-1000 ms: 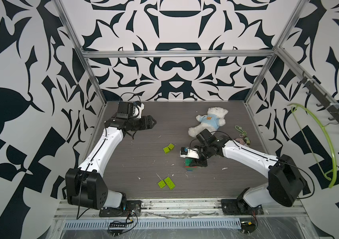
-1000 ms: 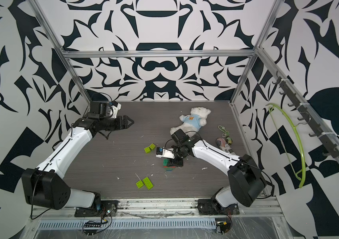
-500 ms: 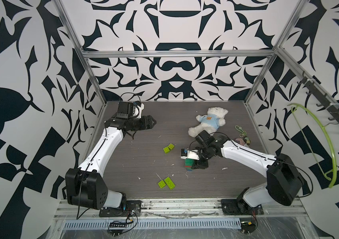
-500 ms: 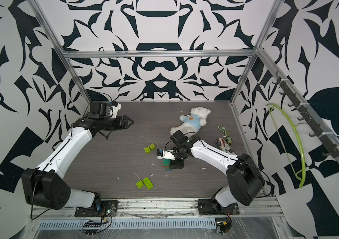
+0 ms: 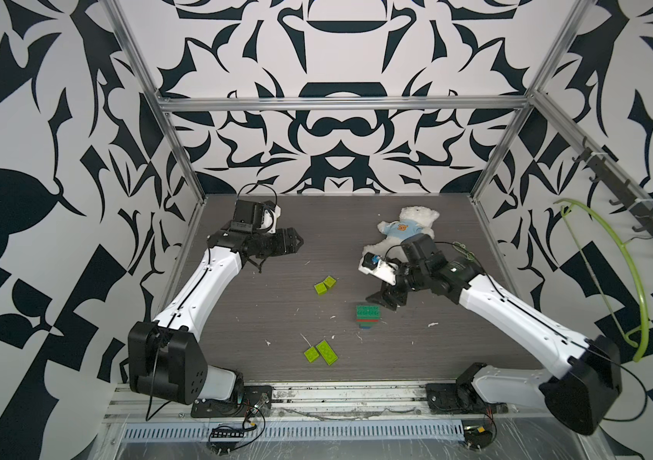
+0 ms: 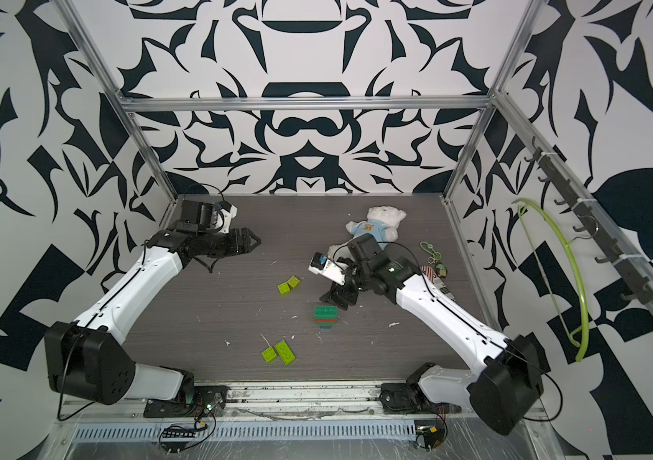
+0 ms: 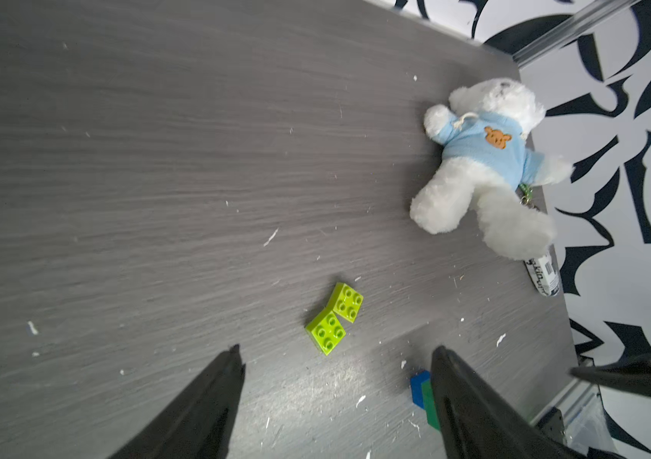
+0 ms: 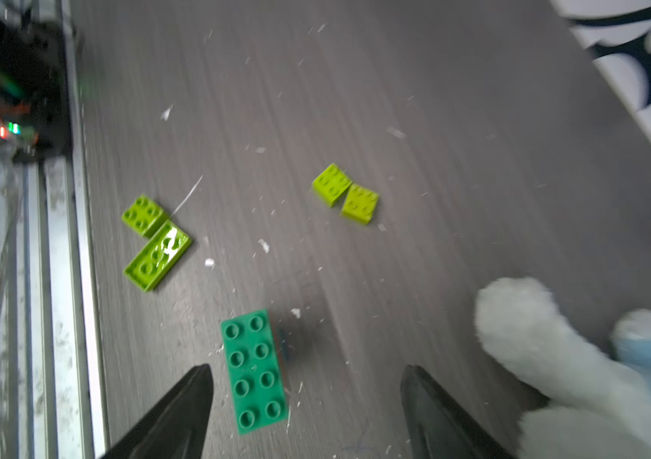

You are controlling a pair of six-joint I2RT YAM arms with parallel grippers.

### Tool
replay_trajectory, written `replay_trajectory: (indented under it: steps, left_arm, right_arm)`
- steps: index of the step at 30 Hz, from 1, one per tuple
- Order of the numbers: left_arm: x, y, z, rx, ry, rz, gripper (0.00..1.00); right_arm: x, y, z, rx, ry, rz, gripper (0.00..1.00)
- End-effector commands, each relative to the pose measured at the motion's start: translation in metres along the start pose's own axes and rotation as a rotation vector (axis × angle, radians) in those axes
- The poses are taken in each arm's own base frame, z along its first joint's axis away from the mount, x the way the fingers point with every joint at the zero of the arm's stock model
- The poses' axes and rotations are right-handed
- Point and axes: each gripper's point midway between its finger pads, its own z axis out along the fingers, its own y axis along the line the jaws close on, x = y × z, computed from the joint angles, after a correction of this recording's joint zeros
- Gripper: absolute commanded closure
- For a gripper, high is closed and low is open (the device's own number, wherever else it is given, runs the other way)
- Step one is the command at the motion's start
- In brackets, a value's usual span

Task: Assemble a carrot with lego
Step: Assemble the lego brick with the lego brick, then pick up the lego brick from the center of the board.

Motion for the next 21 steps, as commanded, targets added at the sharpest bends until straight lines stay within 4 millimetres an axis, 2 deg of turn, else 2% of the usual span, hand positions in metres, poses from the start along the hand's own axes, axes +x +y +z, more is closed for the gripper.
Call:
replay_trajectory:
  steps: [1, 5, 9, 11, 17, 21]
  left_arm:
    - [0.037, 0.010, 0.013, -0.077, 0.099, 0.014, 0.19]
    - [0.058, 0.003, 0.024, -0.079, 0.147, 0.130, 0.20]
    - [0.074, -0.019, 0.034, -0.055, 0.195, 0.414, 0.20]
    - [0.084, -0.023, 0.038, -0.038, 0.235, 0.560, 0.19]
    - [0.105, -0.007, 0.050, -0.037, 0.365, 0.818, 0.17]
    - [0.103, 0.004, 0.056, -0.081, 0.396, 0.885, 0.18]
  right_arm:
    - [-0.042, -0.018, -0.027, 0.085, -0.126, 0.176, 0.20]
    - [-0.047, -0.038, -0.037, 0.160, -0.136, 0.352, 0.20]
    - [-0.037, -0.060, -0.046, 0.245, -0.185, 0.488, 0.20]
    - [-0.029, -0.072, -0.050, 0.307, -0.217, 0.526, 0.20]
    - [-0.003, -0.095, -0.062, 0.448, -0.268, 0.615, 0.20]
    - [0.014, -0.096, -0.056, 0.455, -0.268, 0.656, 0.20]
